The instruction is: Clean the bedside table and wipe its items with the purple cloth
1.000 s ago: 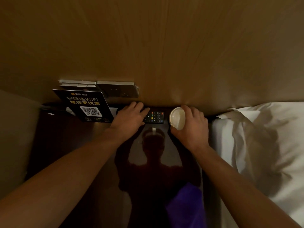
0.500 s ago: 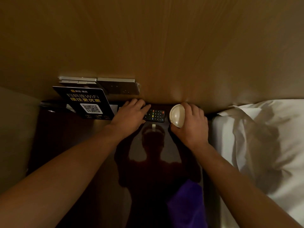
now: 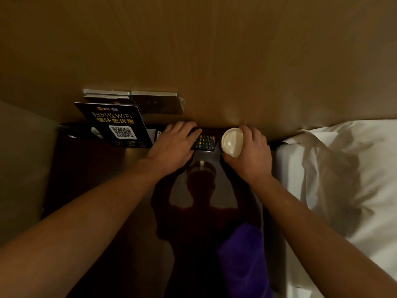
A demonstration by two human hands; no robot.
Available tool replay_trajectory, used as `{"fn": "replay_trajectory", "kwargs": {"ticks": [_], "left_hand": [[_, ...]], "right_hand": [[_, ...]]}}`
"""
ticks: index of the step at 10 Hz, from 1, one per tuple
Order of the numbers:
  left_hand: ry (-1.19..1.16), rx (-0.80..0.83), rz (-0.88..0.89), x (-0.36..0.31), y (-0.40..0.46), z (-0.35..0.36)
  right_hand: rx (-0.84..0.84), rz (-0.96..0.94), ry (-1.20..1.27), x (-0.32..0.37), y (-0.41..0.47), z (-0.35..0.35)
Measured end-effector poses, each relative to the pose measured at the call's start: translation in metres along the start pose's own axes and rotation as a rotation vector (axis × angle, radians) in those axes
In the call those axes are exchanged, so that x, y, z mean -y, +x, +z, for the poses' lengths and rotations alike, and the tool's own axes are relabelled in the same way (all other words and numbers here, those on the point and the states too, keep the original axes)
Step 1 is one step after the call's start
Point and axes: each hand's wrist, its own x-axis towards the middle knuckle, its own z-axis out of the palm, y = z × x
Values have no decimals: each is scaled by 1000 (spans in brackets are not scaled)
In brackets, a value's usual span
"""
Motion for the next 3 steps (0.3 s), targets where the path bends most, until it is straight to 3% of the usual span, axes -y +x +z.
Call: {"fn": "replay_trajectory", "kwargs": {"ticks": [3], "left_hand": [[-37, -76, 21, -10, -8, -16]], "right_hand": [[-32, -17, 42, 2, -11, -13]]}}
